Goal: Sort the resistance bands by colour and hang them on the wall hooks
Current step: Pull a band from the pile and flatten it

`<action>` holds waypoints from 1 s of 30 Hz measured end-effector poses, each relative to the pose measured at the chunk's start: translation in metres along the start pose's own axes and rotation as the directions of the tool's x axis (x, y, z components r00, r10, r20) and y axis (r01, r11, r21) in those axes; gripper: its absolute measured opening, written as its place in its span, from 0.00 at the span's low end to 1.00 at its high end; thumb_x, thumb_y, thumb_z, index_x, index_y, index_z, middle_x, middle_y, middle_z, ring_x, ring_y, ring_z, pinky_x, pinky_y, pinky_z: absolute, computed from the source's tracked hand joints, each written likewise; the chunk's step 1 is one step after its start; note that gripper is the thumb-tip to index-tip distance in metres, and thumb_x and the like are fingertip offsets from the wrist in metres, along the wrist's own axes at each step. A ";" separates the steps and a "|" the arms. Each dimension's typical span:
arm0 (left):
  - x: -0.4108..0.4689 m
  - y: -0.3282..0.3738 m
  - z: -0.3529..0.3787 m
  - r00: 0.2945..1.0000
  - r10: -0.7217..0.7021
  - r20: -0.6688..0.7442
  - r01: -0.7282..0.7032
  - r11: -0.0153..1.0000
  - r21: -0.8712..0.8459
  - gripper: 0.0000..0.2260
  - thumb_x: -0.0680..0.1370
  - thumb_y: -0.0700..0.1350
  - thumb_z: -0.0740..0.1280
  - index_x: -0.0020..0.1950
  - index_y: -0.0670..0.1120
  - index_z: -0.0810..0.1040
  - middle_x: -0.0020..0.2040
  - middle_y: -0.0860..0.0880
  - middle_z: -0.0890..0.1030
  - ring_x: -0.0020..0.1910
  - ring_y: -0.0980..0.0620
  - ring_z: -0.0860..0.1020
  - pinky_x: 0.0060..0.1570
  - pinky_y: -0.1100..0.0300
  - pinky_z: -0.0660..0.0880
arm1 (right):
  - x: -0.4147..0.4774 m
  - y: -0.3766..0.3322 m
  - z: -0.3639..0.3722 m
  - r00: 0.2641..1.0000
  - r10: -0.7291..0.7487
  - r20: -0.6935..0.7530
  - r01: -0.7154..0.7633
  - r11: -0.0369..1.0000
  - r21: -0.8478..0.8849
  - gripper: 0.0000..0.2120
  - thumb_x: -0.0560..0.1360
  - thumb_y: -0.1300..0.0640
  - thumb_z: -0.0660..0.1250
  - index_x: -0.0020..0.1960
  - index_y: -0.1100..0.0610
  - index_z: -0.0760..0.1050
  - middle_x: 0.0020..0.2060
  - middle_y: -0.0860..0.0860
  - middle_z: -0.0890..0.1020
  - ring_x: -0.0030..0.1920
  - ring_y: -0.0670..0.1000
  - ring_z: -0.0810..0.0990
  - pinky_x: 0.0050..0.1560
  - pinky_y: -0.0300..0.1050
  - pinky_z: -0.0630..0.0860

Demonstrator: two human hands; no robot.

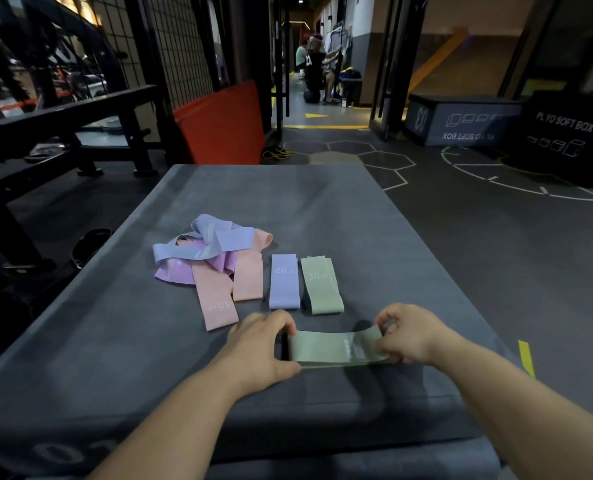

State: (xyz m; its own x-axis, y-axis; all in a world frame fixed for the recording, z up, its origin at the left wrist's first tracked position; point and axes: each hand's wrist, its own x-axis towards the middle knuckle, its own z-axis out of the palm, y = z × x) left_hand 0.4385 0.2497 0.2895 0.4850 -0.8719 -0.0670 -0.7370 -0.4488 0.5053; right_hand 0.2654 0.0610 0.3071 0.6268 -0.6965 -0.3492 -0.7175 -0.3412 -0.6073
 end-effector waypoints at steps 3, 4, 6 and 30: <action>-0.002 0.004 -0.003 0.999 0.050 0.001 -0.050 0.998 0.039 0.17 0.68 0.55 0.73 0.53 0.57 0.71 0.46 0.66 0.65 0.57 0.56 0.68 0.62 0.58 0.66 | 0.001 0.001 -0.001 1.000 -0.020 -0.009 0.019 0.995 -0.103 0.11 0.65 0.61 0.71 0.45 0.50 0.76 0.28 0.49 0.82 0.27 0.46 0.78 0.30 0.39 0.75; -0.002 0.004 -0.003 0.998 0.057 -0.001 -0.057 0.997 0.044 0.17 0.69 0.54 0.73 0.54 0.57 0.72 0.45 0.67 0.64 0.57 0.56 0.68 0.62 0.58 0.66 | 0.001 0.001 -0.001 1.000 -0.022 -0.011 0.020 0.993 -0.120 0.11 0.64 0.59 0.71 0.44 0.49 0.76 0.28 0.49 0.82 0.28 0.46 0.79 0.33 0.41 0.76; -0.002 0.004 -0.003 0.999 0.053 0.000 -0.053 0.998 0.046 0.18 0.68 0.56 0.74 0.53 0.57 0.72 0.45 0.67 0.65 0.57 0.57 0.68 0.62 0.58 0.66 | 0.001 0.001 -0.002 0.999 -0.028 -0.020 0.024 0.985 -0.169 0.11 0.64 0.56 0.72 0.43 0.48 0.76 0.31 0.47 0.82 0.33 0.47 0.81 0.39 0.43 0.78; 0.011 0.014 0.012 0.997 -0.071 -0.029 0.071 0.997 0.016 0.10 0.74 0.50 0.69 0.53 0.57 0.73 0.52 0.56 0.70 0.56 0.52 0.71 0.59 0.54 0.71 | 0.003 -0.001 -0.001 0.987 -0.161 -0.020 0.151 0.958 -0.244 0.10 0.68 0.57 0.74 0.48 0.49 0.82 0.29 0.41 0.76 0.31 0.41 0.73 0.31 0.32 0.66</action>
State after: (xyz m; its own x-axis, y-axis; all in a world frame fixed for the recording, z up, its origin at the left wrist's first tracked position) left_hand 0.4281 0.2318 0.2858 0.5496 -0.8318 -0.0775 -0.7079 -0.5129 0.4855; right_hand 0.2679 0.0589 0.3076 0.7280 -0.6451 -0.2323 -0.6665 -0.5864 -0.4603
